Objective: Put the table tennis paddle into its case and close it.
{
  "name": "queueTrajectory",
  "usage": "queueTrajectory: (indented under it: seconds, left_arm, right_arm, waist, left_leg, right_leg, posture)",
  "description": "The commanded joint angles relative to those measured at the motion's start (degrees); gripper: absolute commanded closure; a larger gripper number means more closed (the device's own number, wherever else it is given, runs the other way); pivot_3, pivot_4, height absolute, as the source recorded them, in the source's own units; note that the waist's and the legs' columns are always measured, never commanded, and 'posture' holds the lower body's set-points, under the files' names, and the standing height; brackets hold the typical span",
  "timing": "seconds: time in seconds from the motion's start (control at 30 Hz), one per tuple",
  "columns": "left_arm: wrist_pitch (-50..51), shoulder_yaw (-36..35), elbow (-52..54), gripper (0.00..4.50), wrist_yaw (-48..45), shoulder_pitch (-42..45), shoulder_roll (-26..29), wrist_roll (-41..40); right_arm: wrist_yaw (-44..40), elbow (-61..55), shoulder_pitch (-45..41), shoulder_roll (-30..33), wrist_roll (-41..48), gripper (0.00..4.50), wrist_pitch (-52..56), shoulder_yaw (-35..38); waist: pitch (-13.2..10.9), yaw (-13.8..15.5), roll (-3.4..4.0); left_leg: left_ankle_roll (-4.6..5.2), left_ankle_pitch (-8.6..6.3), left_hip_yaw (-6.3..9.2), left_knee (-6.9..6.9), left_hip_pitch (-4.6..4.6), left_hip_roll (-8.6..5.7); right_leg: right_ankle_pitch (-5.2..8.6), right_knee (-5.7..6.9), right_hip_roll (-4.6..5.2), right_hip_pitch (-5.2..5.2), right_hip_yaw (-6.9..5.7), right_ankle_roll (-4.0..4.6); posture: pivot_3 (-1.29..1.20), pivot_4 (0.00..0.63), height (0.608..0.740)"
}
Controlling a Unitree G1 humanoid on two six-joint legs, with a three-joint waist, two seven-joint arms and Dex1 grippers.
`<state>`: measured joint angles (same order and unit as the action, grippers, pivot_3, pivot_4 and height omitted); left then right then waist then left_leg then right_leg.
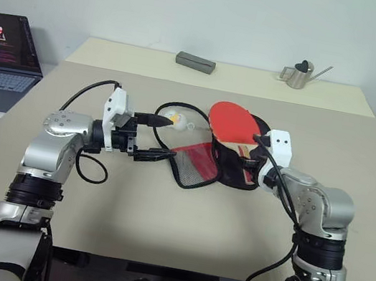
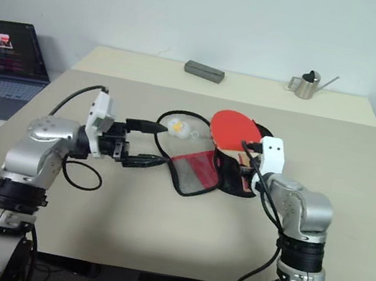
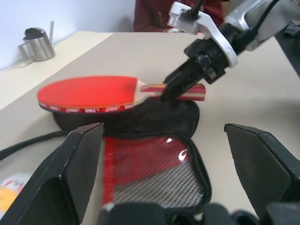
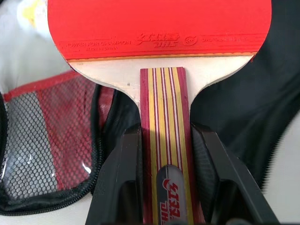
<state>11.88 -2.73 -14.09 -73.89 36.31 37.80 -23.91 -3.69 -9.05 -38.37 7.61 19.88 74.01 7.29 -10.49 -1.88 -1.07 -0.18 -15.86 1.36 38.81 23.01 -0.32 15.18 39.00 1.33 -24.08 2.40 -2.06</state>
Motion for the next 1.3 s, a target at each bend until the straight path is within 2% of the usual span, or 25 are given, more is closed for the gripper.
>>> queueTrajectory:
  seconds: [0.03,0.63,1.3]
  left_arm:
    - [-1.5,-1.91,-0.08,0.0,0.12,1.35,1.35,-0.14]
    - [-2.94,-1.31,-0.34,0.0,0.84,1.05,0.93,-0.06]
    - [-3.86,-1.15,-0.79,0.0,0.87,1.0,0.54,0.15]
  right_arm:
    - [2.41,1.05,-2.65,-2.32,-1.68,3.44,-3.71,0.45]
    - [2.85,7.58,-3.47,-0.74,-8.47,3.44,-12.35,-2.9]
    - [4.33,8.15,-0.43,-2.73,-10.25,3.44,-12.03,-2.8]
  waist:
    - [0.0,-0.03,0.0]
    - [0.0,-0.14,0.0]
    - [0.0,-0.15,0.0]
  left_leg:
    - [0.0,0.0,0.0,0.0,0.0,0.0]
    - [0.0,0.0,-0.01,-0.02,0.0,0.0]
    - [0.0,0.0,-0.01,-0.03,0.0,0.01]
  right_leg:
    - [0.0,0.0,0.0,0.0,0.0,0.0]
    - [0.0,0.0,0.0,-0.01,0.0,0.0]
    - [0.0,0.0,-0.01,-0.01,0.0,0.0]
  posture:
    - [0.0,0.15,0.74]
    - [0.0,0.15,0.74]
    - [0.0,0.15,0.74]
